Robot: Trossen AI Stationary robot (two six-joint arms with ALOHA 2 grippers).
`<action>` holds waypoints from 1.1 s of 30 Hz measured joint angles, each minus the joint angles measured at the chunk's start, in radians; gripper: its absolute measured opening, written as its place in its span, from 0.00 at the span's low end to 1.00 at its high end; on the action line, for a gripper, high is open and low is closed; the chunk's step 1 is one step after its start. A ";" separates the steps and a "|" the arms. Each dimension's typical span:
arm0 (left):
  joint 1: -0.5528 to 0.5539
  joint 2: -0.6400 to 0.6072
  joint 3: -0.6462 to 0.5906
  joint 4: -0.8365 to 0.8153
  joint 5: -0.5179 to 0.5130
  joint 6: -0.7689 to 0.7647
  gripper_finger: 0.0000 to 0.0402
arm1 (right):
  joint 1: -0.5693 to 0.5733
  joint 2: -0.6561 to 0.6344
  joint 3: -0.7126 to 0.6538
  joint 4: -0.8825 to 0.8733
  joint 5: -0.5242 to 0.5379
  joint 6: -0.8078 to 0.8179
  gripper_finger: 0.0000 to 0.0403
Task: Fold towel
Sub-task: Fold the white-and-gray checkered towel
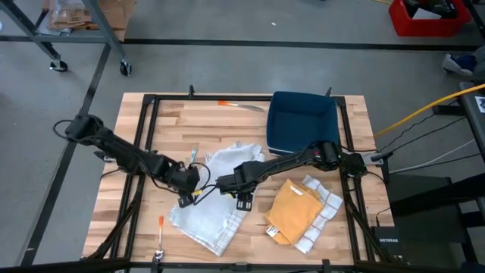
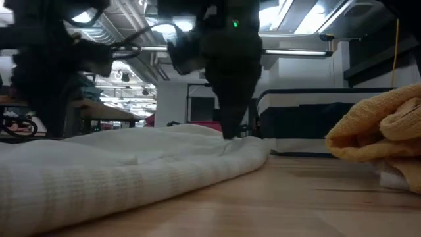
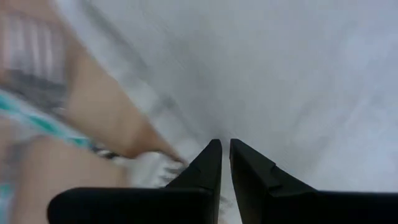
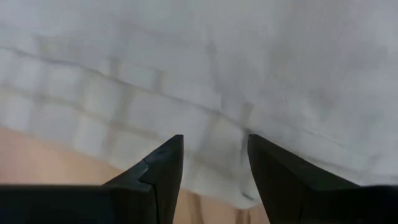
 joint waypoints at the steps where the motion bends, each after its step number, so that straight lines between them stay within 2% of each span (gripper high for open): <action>1: -0.017 0.012 -0.008 0.025 0.001 -0.011 0.07 | -0.003 0.000 -0.020 0.009 -0.001 0.000 0.46; 10: -0.122 0.100 -0.014 0.068 0.004 -0.080 0.07 | -0.045 -0.008 -0.163 0.104 -0.030 0.000 0.46; 21: -0.192 0.121 -0.015 0.263 0.032 -0.110 0.07 | -0.152 -0.003 -0.171 0.252 0.002 -0.034 0.46; 27: -0.182 0.116 -0.015 0.247 0.011 -0.110 0.07 | -0.171 0.005 -0.105 0.192 0.004 -0.081 0.46; 33: -0.148 0.035 -0.014 0.251 0.003 -0.011 0.07 | -0.170 -0.007 0.031 0.069 0.012 -0.127 0.46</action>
